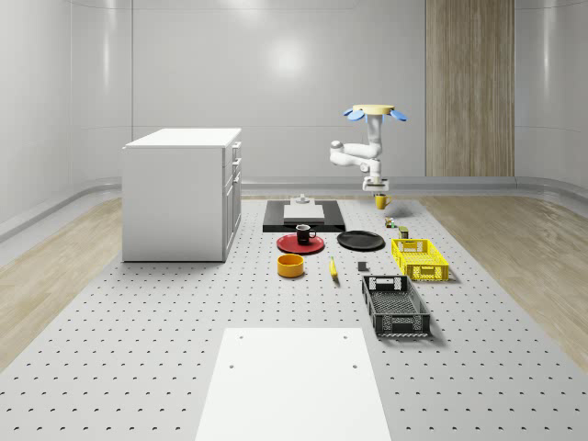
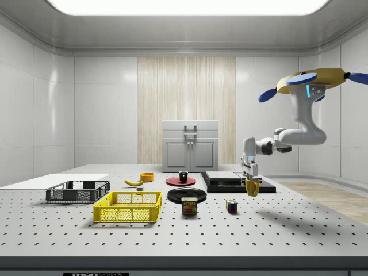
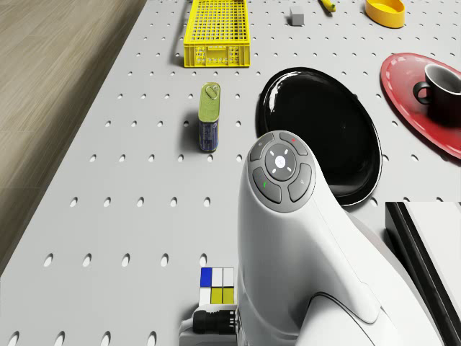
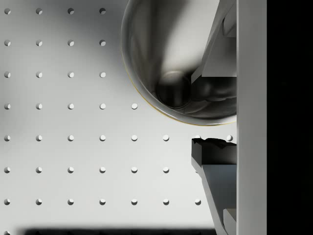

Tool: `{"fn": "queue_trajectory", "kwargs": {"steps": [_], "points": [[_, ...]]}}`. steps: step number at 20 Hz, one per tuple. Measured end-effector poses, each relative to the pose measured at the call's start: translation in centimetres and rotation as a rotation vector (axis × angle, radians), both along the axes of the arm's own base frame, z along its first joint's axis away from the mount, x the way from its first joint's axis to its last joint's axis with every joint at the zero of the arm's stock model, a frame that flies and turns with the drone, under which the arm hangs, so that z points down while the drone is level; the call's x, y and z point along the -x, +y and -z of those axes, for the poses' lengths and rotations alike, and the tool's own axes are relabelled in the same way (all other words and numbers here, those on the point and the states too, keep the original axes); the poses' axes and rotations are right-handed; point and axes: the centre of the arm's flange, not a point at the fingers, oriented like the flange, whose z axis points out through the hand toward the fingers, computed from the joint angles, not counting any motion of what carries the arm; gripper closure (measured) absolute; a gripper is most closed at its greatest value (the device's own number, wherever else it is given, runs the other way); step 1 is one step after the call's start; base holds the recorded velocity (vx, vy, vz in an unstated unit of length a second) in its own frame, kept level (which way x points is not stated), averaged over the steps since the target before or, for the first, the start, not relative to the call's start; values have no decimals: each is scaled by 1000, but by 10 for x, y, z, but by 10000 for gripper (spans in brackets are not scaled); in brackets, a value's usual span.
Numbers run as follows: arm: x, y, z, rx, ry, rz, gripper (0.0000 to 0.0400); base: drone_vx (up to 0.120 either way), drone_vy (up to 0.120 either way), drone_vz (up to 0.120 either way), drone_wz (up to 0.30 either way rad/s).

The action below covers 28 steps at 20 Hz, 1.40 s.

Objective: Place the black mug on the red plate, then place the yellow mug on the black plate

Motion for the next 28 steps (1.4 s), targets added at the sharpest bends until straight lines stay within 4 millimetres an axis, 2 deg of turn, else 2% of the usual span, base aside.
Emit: {"fn": "queue_trajectory", "kwargs": {"steps": [28], "points": [[0, 0, 0, 0, 0, 0, 290, 120, -120, 0, 0]]}}
